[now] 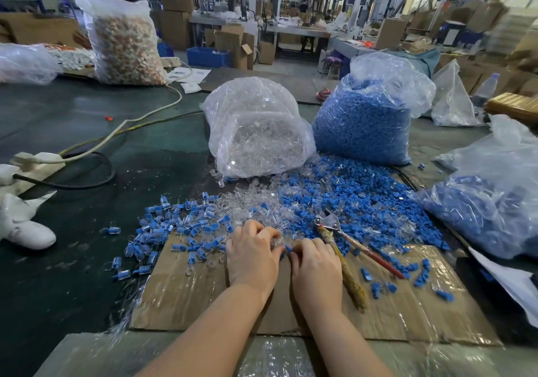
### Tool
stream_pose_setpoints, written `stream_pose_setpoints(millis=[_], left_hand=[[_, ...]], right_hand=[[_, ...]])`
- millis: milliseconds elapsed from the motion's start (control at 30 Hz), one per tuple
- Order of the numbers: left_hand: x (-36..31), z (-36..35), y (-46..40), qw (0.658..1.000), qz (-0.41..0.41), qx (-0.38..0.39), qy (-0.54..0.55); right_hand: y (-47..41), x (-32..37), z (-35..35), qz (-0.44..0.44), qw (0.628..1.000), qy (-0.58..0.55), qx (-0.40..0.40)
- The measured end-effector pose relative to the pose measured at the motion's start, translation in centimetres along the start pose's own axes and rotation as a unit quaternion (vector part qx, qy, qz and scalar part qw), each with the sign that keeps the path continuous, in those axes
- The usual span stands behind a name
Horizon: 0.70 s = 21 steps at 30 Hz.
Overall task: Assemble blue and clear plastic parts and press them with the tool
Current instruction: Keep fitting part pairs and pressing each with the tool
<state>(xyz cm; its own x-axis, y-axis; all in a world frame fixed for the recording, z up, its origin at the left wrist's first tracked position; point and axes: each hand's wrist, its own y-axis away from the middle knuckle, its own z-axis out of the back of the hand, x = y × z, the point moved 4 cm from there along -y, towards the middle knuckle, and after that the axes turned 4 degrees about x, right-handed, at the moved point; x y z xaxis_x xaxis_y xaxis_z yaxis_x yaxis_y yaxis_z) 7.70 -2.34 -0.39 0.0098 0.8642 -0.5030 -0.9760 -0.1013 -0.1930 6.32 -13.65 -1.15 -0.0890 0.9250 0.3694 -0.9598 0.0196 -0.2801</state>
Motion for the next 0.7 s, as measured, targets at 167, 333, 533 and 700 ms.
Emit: stream_pose_setpoints(millis=[167,333,533,700], left_hand=[[0.1,0.7,0.5,0.998,-0.014,-0.035,0.046],[1.1,1.0,1.0,0.996,-0.015,-0.045,0.074],[1.4,0.7,1.2,0.997,-0.015,-0.038,0.06],[0.3,0.6,0.6,0.998,-0.043,-0.028,0.043]], right_hand=[[0.4,0.0,0.6,0.003,0.997,-0.057,-0.043],[0.5,0.0,0.5,0.01,0.998,-0.057,-0.033],[0.5,0.0,0.6,0.004,0.998,-0.059,-0.032],[0.6,0.1,0.9,-0.002,0.997,-0.061,-0.055]])
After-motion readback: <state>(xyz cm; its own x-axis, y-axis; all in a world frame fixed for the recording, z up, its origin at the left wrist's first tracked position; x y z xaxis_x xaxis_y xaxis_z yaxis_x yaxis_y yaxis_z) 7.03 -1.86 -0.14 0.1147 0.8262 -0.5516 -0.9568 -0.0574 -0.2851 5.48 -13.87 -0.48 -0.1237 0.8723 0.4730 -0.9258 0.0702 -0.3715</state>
